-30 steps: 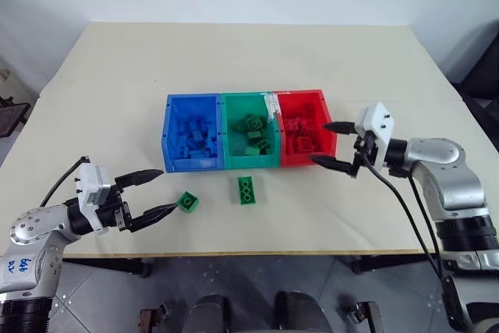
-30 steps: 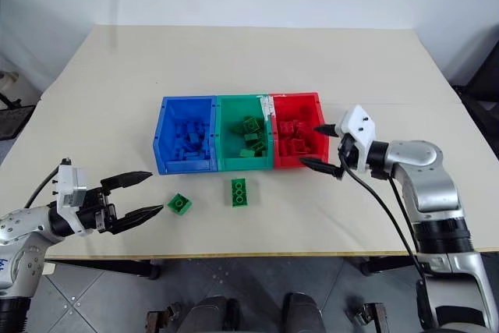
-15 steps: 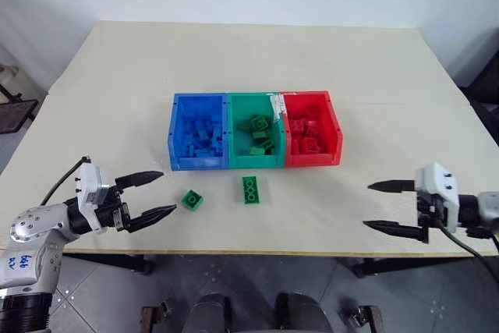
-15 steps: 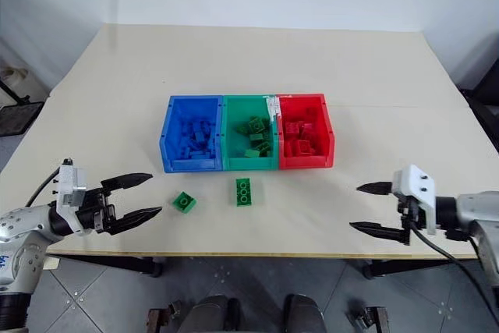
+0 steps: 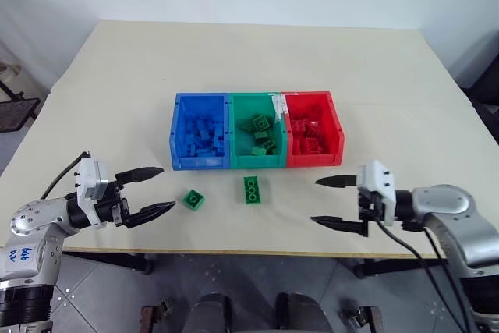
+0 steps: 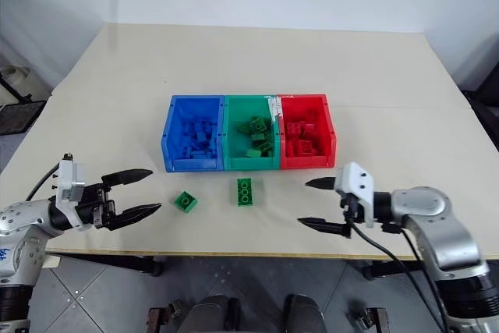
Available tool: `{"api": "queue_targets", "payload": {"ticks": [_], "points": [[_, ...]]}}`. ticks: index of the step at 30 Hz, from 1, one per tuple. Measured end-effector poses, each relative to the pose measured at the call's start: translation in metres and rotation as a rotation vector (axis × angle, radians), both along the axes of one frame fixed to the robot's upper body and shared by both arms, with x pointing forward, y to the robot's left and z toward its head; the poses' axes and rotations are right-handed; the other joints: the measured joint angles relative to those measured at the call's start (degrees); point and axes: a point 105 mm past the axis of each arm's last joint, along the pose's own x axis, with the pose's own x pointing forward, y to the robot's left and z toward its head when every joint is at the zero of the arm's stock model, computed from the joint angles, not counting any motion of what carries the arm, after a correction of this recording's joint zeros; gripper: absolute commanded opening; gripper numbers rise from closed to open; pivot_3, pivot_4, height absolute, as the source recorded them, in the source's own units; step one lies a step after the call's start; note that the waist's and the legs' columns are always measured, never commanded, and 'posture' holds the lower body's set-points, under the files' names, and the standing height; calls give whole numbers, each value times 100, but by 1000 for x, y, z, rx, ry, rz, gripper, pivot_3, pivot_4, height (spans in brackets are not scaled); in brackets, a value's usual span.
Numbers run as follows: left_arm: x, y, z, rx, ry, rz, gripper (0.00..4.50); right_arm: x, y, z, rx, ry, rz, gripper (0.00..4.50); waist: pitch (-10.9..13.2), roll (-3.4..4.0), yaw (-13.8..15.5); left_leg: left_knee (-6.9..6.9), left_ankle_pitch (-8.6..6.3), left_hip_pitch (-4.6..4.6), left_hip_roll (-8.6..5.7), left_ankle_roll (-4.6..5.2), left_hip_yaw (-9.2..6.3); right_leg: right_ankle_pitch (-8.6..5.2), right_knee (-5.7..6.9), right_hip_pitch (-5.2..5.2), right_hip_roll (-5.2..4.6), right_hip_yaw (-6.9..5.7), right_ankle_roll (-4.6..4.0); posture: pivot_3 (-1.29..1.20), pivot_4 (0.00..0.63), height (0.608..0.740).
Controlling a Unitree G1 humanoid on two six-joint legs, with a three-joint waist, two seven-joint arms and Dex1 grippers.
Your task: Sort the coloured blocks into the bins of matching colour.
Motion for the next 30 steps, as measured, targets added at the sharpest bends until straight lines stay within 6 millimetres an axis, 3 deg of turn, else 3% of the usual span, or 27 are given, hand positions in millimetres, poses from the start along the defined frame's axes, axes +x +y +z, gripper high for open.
{"api": "queue_targets", "payload": {"ticks": [6, 14, 21, 30], "points": [[-6, -4, 2, 21, 0, -8, 4500, -1, 36, -15, 48, 57, 41, 4456, 0, 1, -21, -2, 0, 1, 2, 0, 0, 0, 5, -4, 2, 0, 0, 0, 150, 740], [-10, -2, 0, 21, 5, 21, 4500, 19, 52, -12, 100, 84, -12, 4456, 0, 1, -14, -2, 0, 1, 0, 0, -2, 0, 11, -6, 1, 0, 0, 0, 150, 740], [-13, -8, -4, 5, 19, 17, 4500, 23, 76, -34, 64, 103, 3, 4456, 0, 1, -32, -3, 0, 2, 0, -1, 3, 0, 13, -9, 5, 1, 0, 0, 150, 740], [-15, -6, -5, 0, 33, 19, 4500, 44, 96, -40, 57, 17, -45, 4456, -1, -1, -71, -3, 0, 4, 1, -1, 3, 0, 21, -11, 8, 0, 0, 0, 150, 740]]}}
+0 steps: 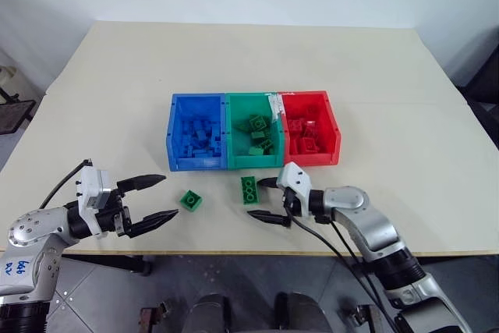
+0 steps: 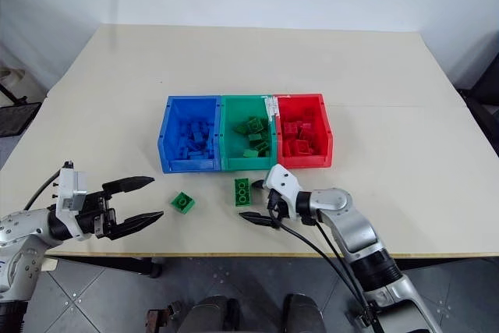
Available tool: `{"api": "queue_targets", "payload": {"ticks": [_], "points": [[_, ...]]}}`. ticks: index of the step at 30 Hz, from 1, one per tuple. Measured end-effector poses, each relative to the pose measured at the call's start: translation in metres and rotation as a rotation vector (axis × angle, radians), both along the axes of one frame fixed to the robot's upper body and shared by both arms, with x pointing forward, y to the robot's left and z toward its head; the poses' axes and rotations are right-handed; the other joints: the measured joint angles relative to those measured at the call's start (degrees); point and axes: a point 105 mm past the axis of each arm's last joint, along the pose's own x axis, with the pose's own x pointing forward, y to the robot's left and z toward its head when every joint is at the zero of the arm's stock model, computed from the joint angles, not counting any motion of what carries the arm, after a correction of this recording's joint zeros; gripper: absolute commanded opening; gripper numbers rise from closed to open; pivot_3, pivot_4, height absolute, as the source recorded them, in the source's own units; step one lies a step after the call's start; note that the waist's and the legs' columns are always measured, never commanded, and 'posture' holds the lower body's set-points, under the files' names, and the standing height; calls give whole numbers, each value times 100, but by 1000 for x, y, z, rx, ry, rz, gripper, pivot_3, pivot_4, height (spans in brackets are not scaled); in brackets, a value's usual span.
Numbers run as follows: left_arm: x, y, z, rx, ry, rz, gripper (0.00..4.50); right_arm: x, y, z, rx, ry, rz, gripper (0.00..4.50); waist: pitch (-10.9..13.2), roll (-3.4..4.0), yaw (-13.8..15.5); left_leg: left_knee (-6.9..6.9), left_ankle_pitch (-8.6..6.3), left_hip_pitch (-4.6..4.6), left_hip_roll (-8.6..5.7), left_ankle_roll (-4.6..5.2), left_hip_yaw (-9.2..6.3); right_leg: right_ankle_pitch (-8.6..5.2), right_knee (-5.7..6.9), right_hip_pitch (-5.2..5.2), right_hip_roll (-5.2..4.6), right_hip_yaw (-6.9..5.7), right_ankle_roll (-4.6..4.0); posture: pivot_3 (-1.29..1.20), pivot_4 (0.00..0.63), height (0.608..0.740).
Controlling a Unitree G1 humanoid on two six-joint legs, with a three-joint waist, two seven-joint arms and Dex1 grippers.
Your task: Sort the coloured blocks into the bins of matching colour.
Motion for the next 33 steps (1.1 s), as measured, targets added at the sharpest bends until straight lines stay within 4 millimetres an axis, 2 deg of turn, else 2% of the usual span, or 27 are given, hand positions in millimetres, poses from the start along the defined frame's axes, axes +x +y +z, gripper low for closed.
{"api": "queue_targets", "payload": {"ticks": [8, 13, 21, 24, 26, 28, 33], "points": [[-2, 1, -3, -3, 15, 9, 4500, 9, 13, 1, 17, -10, -28, 4456, -1, -1, -86, -2, 0, 2, 1, -2, -5, 0, 12, -3, -1, 1, 0, 0, 150, 740], [-3, -1, 0, 2, 4, 5, 4500, 10, 18, 0, 21, -3, -42, 3371, -2, -2, -99, -7, -1, 4, 3, -6, -6, 0, 18, -8, 0, 3, 0, 0, 150, 740], [-3, -2, 0, -1, -1, 4, 4500, -3, 12, 0, 11, 25, 8, 3358, -1, -1, -88, -9, -1, 2, 2, -6, -6, 0, 14, -9, -3, 4, 0, 0, 150, 740], [-3, -3, 0, -6, -2, 2, 4500, -13, 1, 2, 1, 58, 33, 3358, 1, 2, -73, -6, -2, -3, -2, -4, -9, 0, 11, -8, -8, 4, 0, 0, 150, 740], [-3, -3, -1, -9, -1, 4, 4500, -19, -18, 13, -3, 71, 49, 3358, 5, 8, -64, -7, -4, -6, -5, 0, -10, 0, -2, -5, -12, 6, 0, 0, 150, 740], [-5, -3, -2, -9, -1, 4, 4500, -14, -35, 37, 15, 32, 27, 3358, 3, 6, -73, -7, -4, -3, -1, -1, -9, 0, -10, 0, -10, 5, 0, 0, 150, 740], [-4, -3, -1, -11, -14, 2, 4500, 11, -31, 90, 56, -106, 21, 3358, 3, 7, -137, -25, 2, 3, 8, -15, 9, -4, -2, -17, -2, 7, -7, 0, 150, 740]]}}
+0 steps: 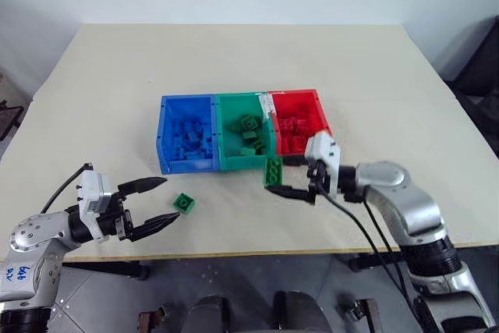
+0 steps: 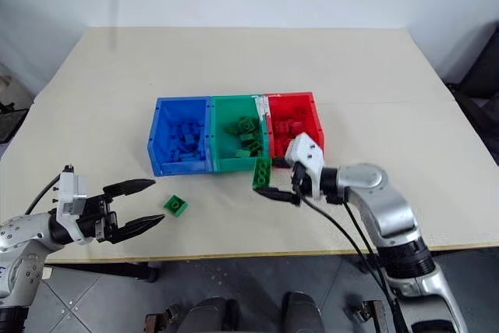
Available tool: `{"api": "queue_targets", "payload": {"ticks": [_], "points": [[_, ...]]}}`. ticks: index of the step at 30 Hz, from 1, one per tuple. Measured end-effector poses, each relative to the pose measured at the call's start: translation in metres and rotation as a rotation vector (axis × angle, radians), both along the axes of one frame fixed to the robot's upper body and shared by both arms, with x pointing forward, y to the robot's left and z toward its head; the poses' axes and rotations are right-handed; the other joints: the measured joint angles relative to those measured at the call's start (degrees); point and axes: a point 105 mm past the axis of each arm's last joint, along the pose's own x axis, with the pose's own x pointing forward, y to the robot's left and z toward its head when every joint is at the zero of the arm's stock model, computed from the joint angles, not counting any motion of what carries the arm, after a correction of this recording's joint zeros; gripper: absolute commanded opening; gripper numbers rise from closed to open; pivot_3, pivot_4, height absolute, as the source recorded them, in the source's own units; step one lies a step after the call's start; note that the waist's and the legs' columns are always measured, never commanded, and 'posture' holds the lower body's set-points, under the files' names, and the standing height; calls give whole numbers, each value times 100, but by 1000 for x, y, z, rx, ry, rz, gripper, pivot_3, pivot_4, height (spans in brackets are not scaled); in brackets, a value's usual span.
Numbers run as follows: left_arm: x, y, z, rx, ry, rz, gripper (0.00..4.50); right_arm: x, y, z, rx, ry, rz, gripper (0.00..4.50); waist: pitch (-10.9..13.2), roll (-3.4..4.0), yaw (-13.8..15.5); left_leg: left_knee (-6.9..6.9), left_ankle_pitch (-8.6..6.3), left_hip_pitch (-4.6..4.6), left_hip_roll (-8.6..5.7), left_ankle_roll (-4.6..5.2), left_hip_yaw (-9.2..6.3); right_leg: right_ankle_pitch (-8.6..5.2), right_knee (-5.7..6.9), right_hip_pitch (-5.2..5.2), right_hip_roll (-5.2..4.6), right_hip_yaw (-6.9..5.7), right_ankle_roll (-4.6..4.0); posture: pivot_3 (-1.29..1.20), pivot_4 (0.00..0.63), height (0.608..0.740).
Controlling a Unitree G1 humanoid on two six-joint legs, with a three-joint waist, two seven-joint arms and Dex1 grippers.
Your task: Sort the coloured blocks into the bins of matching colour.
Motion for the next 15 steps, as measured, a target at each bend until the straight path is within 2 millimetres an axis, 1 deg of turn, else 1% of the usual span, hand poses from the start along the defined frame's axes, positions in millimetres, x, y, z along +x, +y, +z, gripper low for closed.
{"api": "queue_targets", "payload": {"ticks": [2, 4, 7, 11, 13, 15], "points": [[1, 0, 0, -4, -4, 0, 4500, 14, 5, 17, 15, -52, -11, 3358, -1, -1, 15, 1, 1, -1, -2, 1, 0, 0, 10, -5, 0, -1, 0, 0, 150, 740], [2, 0, 0, -7, -6, 4, 4500, 26, 13, 26, 30, -89, -9, 3358, -2, -4, 24, 2, 1, -2, -4, 1, 0, 0, 17, -7, 0, -1, 0, 0, 150, 740], [5, 0, 0, -19, -9, 9, 4500, 41, 29, 31, 57, -94, -2, 4408, -3, -6, 39, 8, 3, -6, -10, 5, -2, 0, 39, -15, 0, -4, 1, 0, 150, 740], [7, 0, 0, -23, -21, 17, 4500, 60, 40, 38, 60, -115, -20, 4460, -5, -8, 39, 13, 4, -11, -16, 7, -4, 1, 79, -36, 0, -2, 1, 0, 150, 740], [8, -1, 0, -27, -29, 24, 4500, 65, 40, 39, 42, -147, -25, 4460, -5, -9, 39, 13, 4, -11, -16, 7, -6, 1, 87, -39, 0, -2, 1, 0, 150, 740], [8, 0, 0, -26, -31, 31, 4500, 65, 37, 37, 29, -155, -15, 4460, -6, -11, 35, 13, 4, -12, -16, 7, -5, 1, 88, -40, 0, -2, 1, 0, 150, 740]]}}
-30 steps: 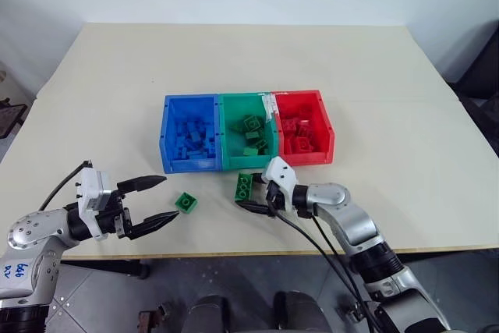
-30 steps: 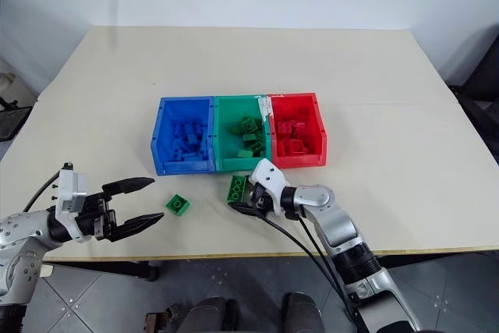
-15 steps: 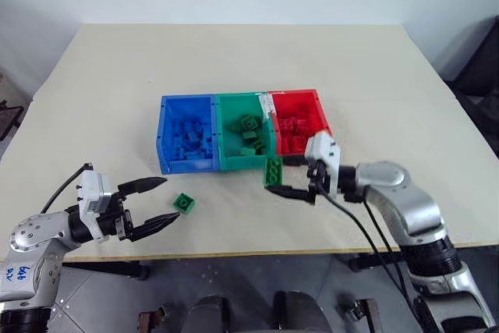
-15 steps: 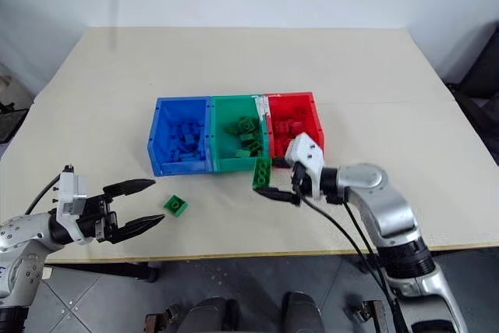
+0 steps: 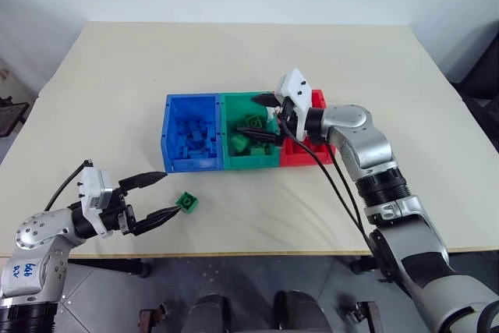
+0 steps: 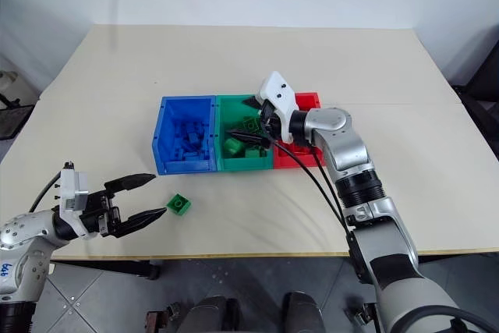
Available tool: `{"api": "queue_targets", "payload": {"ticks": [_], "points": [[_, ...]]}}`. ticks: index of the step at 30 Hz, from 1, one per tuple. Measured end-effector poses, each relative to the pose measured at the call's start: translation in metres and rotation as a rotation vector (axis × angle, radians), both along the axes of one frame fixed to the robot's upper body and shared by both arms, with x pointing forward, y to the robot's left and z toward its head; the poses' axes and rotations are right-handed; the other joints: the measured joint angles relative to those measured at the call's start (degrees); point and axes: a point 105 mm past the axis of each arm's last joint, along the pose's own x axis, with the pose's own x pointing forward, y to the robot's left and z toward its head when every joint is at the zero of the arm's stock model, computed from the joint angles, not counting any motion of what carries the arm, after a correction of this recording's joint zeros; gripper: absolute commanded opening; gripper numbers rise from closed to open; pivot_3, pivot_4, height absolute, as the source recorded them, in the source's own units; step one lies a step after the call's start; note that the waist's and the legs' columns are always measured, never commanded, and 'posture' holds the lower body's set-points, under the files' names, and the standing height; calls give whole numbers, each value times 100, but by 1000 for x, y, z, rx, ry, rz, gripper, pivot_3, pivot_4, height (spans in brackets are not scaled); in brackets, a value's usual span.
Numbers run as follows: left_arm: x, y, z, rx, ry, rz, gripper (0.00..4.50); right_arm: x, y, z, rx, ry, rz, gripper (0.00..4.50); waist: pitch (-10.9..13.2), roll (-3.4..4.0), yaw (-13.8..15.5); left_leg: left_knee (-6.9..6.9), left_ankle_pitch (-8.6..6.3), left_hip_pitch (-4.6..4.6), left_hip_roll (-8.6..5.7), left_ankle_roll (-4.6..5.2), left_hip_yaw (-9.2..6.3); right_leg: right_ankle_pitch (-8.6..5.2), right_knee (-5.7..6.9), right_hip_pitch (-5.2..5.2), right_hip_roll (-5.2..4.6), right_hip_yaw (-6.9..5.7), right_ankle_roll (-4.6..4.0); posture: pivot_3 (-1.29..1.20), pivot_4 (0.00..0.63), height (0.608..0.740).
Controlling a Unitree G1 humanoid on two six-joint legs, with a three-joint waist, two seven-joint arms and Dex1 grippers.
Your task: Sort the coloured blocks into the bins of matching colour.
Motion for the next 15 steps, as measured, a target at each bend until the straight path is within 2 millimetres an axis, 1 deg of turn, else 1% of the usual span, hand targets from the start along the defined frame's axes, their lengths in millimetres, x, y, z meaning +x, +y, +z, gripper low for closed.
{"api": "queue_targets", "payload": {"ticks": [3, 6, 10, 13, 15], "points": [[-2, 2, -3, 2, 9, 14, 4500, -2, -11, 1, -20, -15, 15, 4460, 0, 0, 0, 0, 0, 0, 1, 0, 1, 0, -1, -1, 0, 0, 0, 0, 150, 740], [-5, 5, -7, 3, 23, 37, 4500, -17, -36, -4, -35, -17, 72, 4460, -2, -3, 24, 0, 0, -2, 1, 0, -7, 0, -5, 4, -3, 0, 1, 0, 150, 740], [-8, 15, -6, 8, 9, 93, 4500, -55, -72, -33, -81, 79, 217, 4460, -1, -3, 23, -1, -2, 2, 3, 3, -6, 0, -47, 28, -7, -2, 1, 0, 150, 740], [-12, 22, -7, 15, 0, 131, 4500, -75, -98, -50, -129, 140, 270, 4460, 3, 4, 15, -7, -2, 10, 12, 2, 1, 0, -97, 53, -1, -9, 1, 0, 150, 740], [-19, 32, -12, 24, 15, 171, 4500, -83, -118, -56, -162, 164, 268, 4460, 4, 5, -12, -14, -2, 17, 14, 2, 11, 0, -103, 54, -1, -6, 1, 0, 150, 740]]}}
